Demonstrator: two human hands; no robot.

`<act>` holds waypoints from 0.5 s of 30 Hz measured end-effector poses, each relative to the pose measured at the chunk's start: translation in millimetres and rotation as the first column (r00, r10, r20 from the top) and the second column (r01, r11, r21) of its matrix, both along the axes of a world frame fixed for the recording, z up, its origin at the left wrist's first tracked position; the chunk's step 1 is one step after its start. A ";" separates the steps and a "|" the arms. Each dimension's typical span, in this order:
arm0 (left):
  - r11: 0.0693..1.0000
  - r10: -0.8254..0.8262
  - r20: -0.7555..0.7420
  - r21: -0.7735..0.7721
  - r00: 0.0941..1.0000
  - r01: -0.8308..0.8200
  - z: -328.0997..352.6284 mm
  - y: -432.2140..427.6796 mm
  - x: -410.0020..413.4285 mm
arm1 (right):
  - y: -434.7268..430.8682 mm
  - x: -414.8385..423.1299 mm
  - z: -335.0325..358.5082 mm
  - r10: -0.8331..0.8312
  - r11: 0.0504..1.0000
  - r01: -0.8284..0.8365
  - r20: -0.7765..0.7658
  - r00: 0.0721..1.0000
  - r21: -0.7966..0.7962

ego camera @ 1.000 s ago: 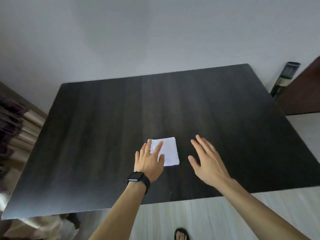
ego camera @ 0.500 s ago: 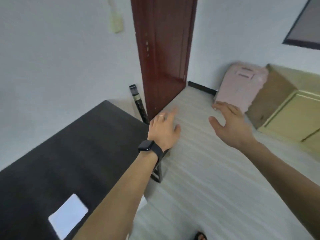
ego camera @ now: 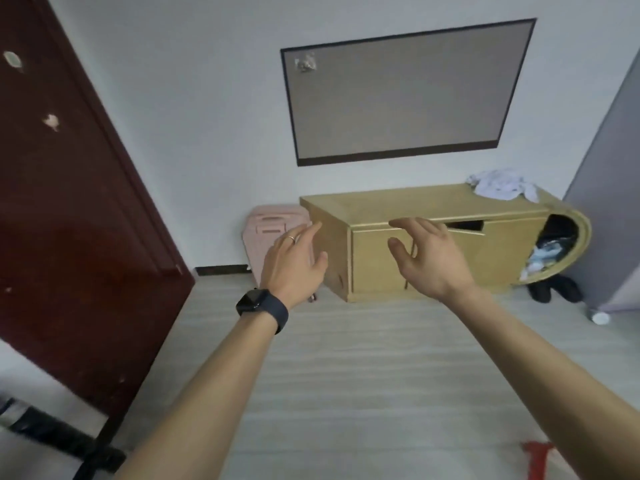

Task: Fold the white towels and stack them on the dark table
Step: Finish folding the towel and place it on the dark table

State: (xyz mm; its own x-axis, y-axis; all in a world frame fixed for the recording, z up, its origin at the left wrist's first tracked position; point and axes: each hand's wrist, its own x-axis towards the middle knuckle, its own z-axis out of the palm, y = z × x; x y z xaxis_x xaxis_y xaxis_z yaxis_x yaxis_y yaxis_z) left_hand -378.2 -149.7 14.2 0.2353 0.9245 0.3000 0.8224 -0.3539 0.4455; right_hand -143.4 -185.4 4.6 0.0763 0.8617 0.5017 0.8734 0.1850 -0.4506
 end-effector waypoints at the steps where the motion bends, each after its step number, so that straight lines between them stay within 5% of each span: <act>1: 1.000 -0.021 0.014 0.008 1.000 0.021 2.3 17.9 20.1 | 11.4 22.3 3.0 -0.025 1.000 0.025 -0.001 1.000 0.005; 15: 0.956 -0.293 0.073 0.027 0.953 0.292 -4.6 278.6 275.5 | 204.2 276.2 -1.6 -0.358 0.931 0.355 -0.019 0.934 -0.082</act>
